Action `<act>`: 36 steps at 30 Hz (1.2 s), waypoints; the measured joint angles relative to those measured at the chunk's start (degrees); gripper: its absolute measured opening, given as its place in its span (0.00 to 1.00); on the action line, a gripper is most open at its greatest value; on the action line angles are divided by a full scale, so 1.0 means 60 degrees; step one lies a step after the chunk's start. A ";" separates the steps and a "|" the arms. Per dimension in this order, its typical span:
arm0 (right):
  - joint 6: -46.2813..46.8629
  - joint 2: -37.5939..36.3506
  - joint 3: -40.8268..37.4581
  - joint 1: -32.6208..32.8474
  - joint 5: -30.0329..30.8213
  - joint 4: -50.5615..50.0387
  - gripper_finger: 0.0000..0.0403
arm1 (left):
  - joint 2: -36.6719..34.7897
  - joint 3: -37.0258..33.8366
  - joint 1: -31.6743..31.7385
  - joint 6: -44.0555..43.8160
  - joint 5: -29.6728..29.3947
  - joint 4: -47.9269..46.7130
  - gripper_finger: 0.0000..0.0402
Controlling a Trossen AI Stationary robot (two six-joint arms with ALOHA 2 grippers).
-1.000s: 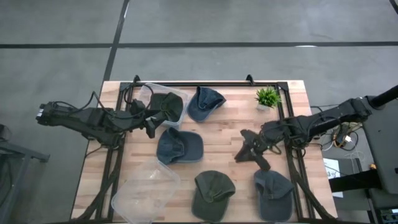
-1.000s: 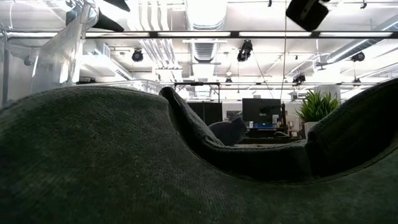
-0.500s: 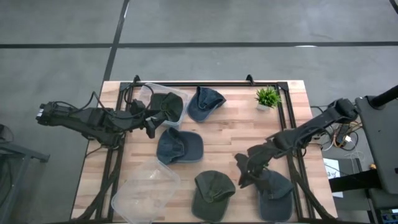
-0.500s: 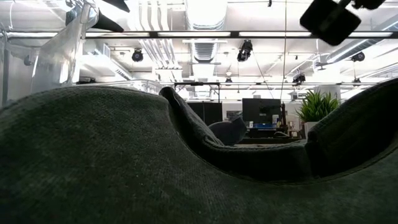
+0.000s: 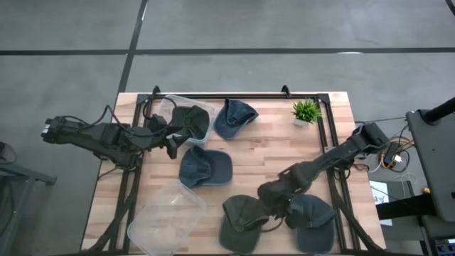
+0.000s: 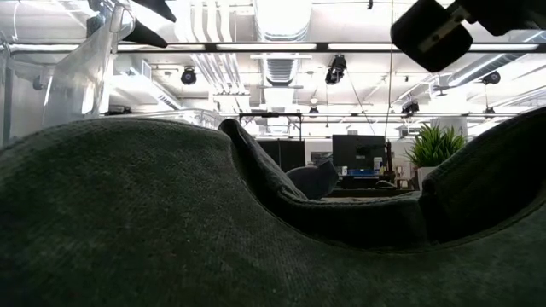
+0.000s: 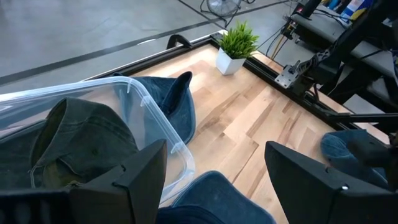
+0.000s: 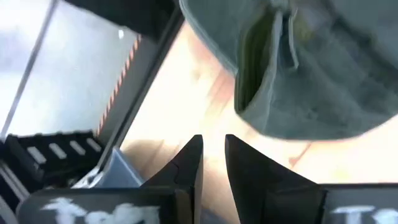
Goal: Pick & Place hat
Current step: Put the gray cap into the top transparent bin
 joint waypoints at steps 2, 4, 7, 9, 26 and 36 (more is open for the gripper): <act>0.0082 0.0406 0.0595 0.0000 -0.0002 -0.0390 0.16 | 0.0000 0.0000 0.0000 -0.0003 0.0008 -0.0010 0.66; 0.0043 0.0725 0.1078 -0.0004 -0.0002 -0.0617 0.17 | 0.0000 0.0000 0.0000 -0.0006 0.0011 -0.0010 0.66; 0.0023 0.1045 0.1553 -0.0010 0.0002 -0.0752 0.21 | 0.0000 0.0000 0.0000 -0.0021 0.0047 -0.0021 0.66; -0.0011 0.1136 0.1707 -0.0025 0.0000 -0.0828 0.25 | 0.0000 0.0000 0.0000 -0.0020 0.0087 -0.0027 0.66; -0.0381 0.1609 0.1629 0.0234 0.0411 -0.0722 0.48 | 0.0000 0.0000 0.0000 0.0015 0.0185 -0.0054 0.66; -0.0592 0.2333 0.2223 0.0515 0.1111 -0.0530 0.48 | 0.0000 0.0000 0.0000 0.0026 0.0182 -0.0053 0.66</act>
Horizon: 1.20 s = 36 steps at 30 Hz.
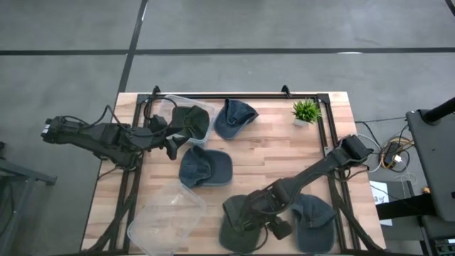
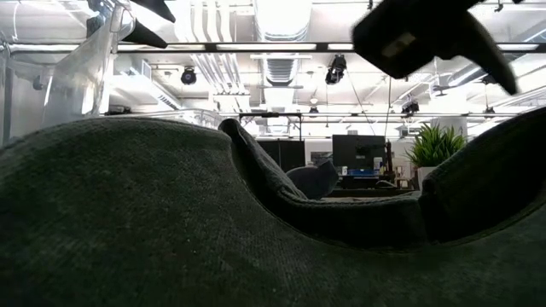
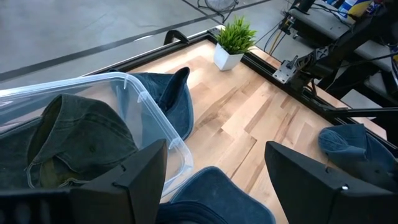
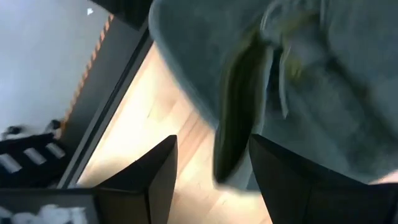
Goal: Pick & Place hat
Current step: Put the gray cap into the top transparent bin
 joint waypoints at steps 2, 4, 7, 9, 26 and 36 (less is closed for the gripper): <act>-0.0105 0.0214 0.0208 0.0110 0.0122 -0.0052 0.48 | 0.0000 0.0000 0.0000 0.0000 0.0004 -0.0001 0.66; -0.0169 0.0436 0.0405 0.0241 0.0279 -0.0056 0.48 | 0.0000 0.0000 0.0000 0.0000 0.0009 -0.0001 0.66; -0.0176 0.0800 0.0686 0.0397 0.0438 -0.0163 0.48 | 0.0000 0.0000 0.0000 -0.0003 0.0119 0.0002 0.66; -0.0270 0.0997 0.0912 0.0492 0.0600 -0.0300 0.48 | 0.0000 0.0000 0.0000 -0.0004 0.0204 0.0002 0.66; -0.0488 0.1332 0.1373 0.1132 0.1322 -0.0746 0.48 | 0.0004 0.0000 0.0000 -0.0257 0.0309 0.0024 0.66; -0.0565 0.1497 0.1434 0.1396 0.3432 -0.0650 0.48 | 0.0004 0.0000 0.0000 -0.0448 0.0314 0.0027 0.66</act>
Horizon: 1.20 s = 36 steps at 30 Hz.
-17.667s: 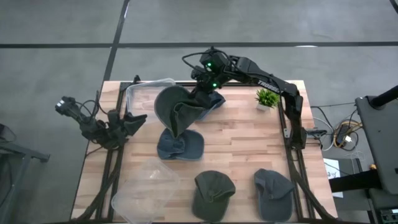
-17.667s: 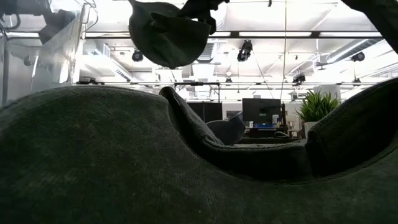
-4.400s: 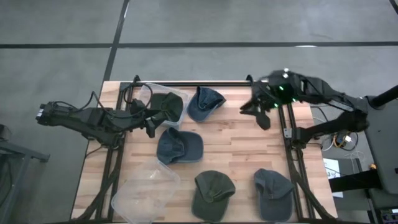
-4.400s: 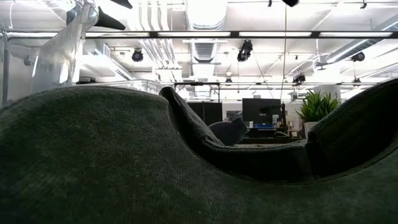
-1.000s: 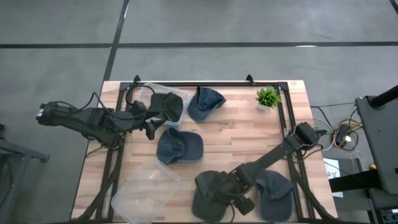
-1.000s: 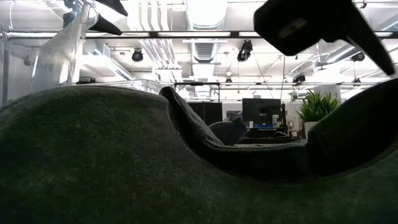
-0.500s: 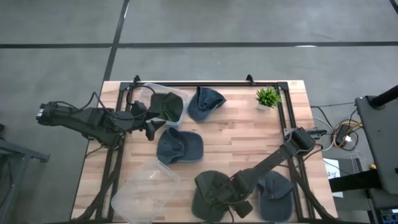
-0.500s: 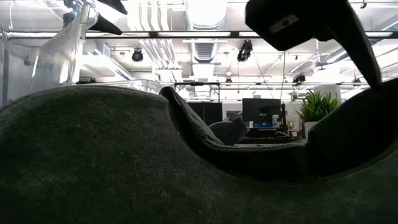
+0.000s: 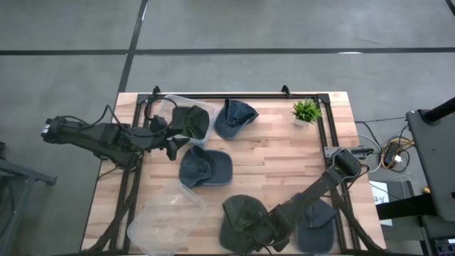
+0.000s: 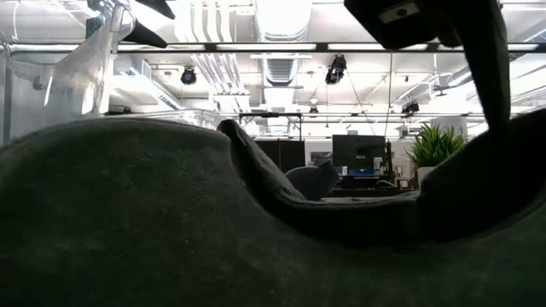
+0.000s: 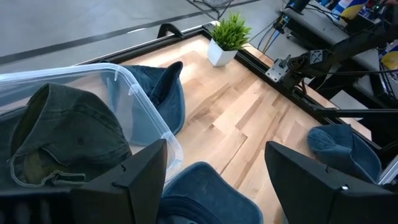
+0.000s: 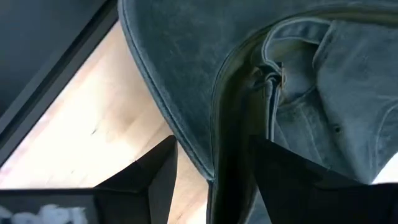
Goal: Pick & Place hat
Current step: Put the gray cap into the top transparent bin
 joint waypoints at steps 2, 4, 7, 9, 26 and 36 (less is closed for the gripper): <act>0.0041 0.0000 -0.0007 0.0024 0.0010 0.0019 0.48 | 0.0000 0.0000 0.0000 -0.0011 0.0007 -0.0003 0.66; 0.0041 0.0000 -0.0025 0.0069 0.0013 0.0149 0.48 | 0.0000 0.0000 0.0000 -0.0018 0.0047 -0.0003 0.66; 0.0041 0.0000 -0.0047 0.0174 0.0011 0.0213 0.48 | 0.0000 0.0000 0.0000 -0.0029 0.0160 -0.0003 0.66; 0.0041 0.0000 -0.0050 0.0236 0.0036 0.0396 0.48 | 0.0000 0.0000 0.0000 -0.0058 0.0181 -0.0003 0.66; -0.0221 0.0000 -0.0578 0.0308 0.0548 0.1507 0.48 | 0.0000 0.0000 0.0000 -0.0073 0.0178 -0.0003 0.66; 0.0173 0.0000 -0.1042 0.0154 0.0552 0.2149 0.46 | 0.0000 0.0000 0.0000 -0.0069 0.0174 -0.0003 0.66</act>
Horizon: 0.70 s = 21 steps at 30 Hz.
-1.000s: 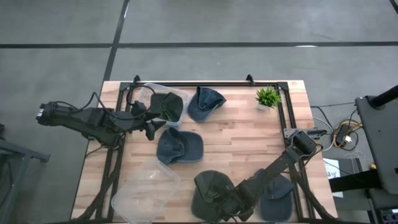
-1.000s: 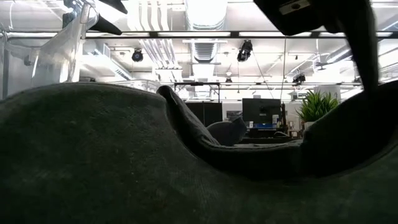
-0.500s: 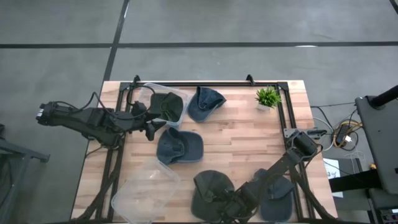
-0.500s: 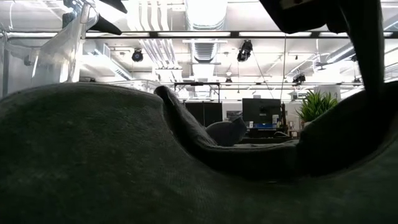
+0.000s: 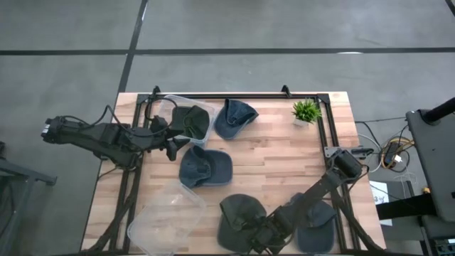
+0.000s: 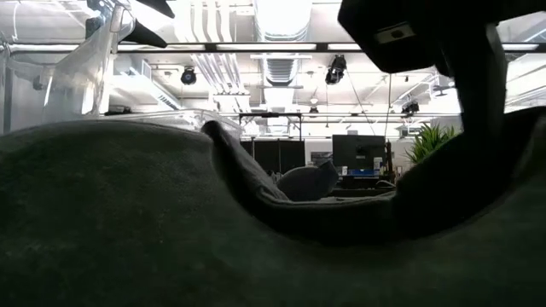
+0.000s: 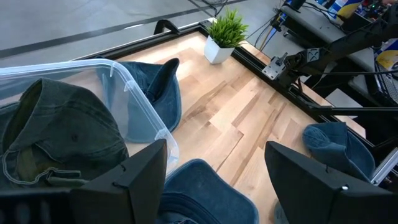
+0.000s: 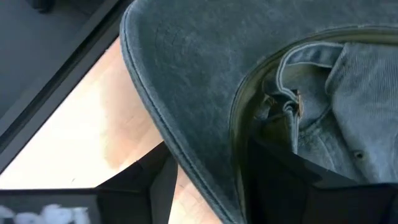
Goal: Pick & Place hat
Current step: Put the gray cap into the top transparent bin
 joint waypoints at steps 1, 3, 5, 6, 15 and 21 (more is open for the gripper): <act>0.0024 0.0000 0.0000 -0.0018 0.0001 0.0022 0.44 | 0.0000 0.0000 0.0000 0.0000 0.0000 0.0000 0.66; 0.0050 0.0000 0.0000 -0.0021 0.0043 0.0066 0.41 | 0.0000 0.0000 0.0000 0.0000 0.0000 0.0000 0.66; 0.0180 0.0000 0.0000 -0.0021 0.0066 0.0062 0.36 | 0.0000 0.0000 0.0000 0.0000 0.0000 0.0000 0.66; 0.0296 0.0000 0.0000 -0.0021 0.0072 0.0066 0.33 | 0.0000 0.0000 0.0000 0.0000 0.0003 0.0000 0.66; 0.1293 -0.0021 0.0007 -0.0017 0.0168 0.0026 0.04 | 0.0000 0.0000 0.0000 0.0002 0.0015 0.0000 0.66; 0.1870 -0.0378 0.0088 -0.0076 0.0129 -0.0722 0.03 | 0.0000 0.0000 0.0000 0.0004 0.0018 0.0007 0.66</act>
